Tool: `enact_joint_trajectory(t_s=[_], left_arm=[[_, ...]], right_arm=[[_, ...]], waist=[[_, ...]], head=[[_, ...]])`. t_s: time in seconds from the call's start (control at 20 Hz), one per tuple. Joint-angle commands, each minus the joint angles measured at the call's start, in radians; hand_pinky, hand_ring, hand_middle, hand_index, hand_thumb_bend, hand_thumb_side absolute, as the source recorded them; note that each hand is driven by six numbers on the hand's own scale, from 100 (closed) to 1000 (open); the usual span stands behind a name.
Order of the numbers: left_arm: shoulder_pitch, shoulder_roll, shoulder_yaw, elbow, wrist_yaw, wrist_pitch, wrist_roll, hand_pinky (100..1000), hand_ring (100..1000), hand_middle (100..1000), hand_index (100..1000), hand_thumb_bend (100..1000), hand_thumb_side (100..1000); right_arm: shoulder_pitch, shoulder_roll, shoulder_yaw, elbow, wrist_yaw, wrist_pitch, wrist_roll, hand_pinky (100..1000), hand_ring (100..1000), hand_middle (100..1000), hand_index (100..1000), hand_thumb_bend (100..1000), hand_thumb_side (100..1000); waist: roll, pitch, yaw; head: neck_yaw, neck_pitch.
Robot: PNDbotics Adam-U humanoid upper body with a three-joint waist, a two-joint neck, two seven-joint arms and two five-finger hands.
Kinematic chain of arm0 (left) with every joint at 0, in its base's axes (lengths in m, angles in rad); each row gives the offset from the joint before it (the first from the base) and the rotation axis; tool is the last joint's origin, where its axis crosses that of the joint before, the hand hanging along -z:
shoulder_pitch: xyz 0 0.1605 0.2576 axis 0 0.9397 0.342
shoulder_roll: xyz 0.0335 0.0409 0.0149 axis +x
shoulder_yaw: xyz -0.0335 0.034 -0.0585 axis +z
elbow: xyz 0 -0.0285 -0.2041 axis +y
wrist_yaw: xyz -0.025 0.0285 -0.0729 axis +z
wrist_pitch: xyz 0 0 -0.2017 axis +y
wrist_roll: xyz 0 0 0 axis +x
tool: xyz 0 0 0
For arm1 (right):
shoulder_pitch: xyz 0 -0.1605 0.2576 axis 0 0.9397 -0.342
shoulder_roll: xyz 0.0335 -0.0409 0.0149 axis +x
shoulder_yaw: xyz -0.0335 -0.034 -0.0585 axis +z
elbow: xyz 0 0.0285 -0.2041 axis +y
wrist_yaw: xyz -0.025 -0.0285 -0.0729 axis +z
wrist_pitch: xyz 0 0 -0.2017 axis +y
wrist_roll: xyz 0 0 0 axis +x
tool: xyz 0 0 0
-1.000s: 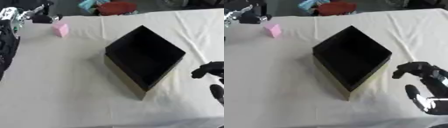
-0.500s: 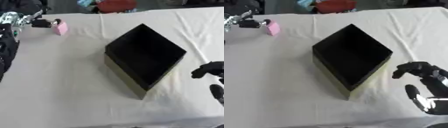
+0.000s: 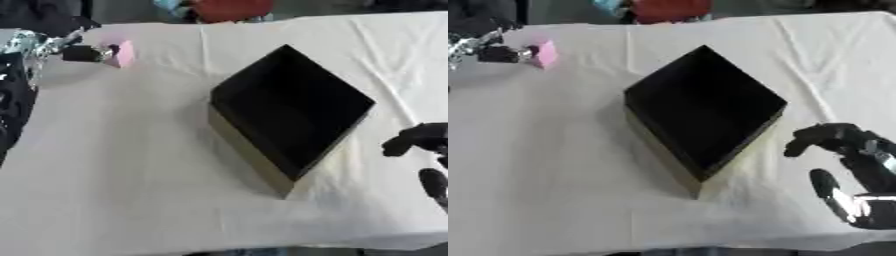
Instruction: Pick up objects on the table and place them in the box.
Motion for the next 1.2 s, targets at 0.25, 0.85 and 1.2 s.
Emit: enact_joint_trajectory(t_s=[0.25, 0.85, 1.2], left_arm=[[-0.004, 0.001, 0.002, -0.012, -0.013, -0.01, -0.01, 757, 746, 911, 1000, 382, 1000], [0.001, -0.014, 0.001, -0.016, -0.028, -0.001, -0.007, 747, 735, 899, 994, 345, 1000], [0.012, -0.023, 0.005, -0.014, -0.005, -0.009, 0.019, 706, 664, 796, 944, 218, 744]], right_arm=[[-0.015, -0.016, -0.001, -0.011, -0.007, -0.115, 0.114, 734, 664, 597, 833, 100, 374], [-0.018, -0.015, -0.001, -0.011, -0.007, -0.117, 0.117, 734, 664, 596, 833, 100, 375], [-0.018, -0.014, -0.002, -0.011, -0.006, -0.117, 0.117, 734, 664, 596, 833, 100, 376]], waist=[[-0.004, -0.007, 0.001], [-0.006, 0.002, 0.0], [-0.006, 0.004, 0.004]], head=[[-0.003, 0.006], [-0.003, 0.008], [-0.004, 0.009]])
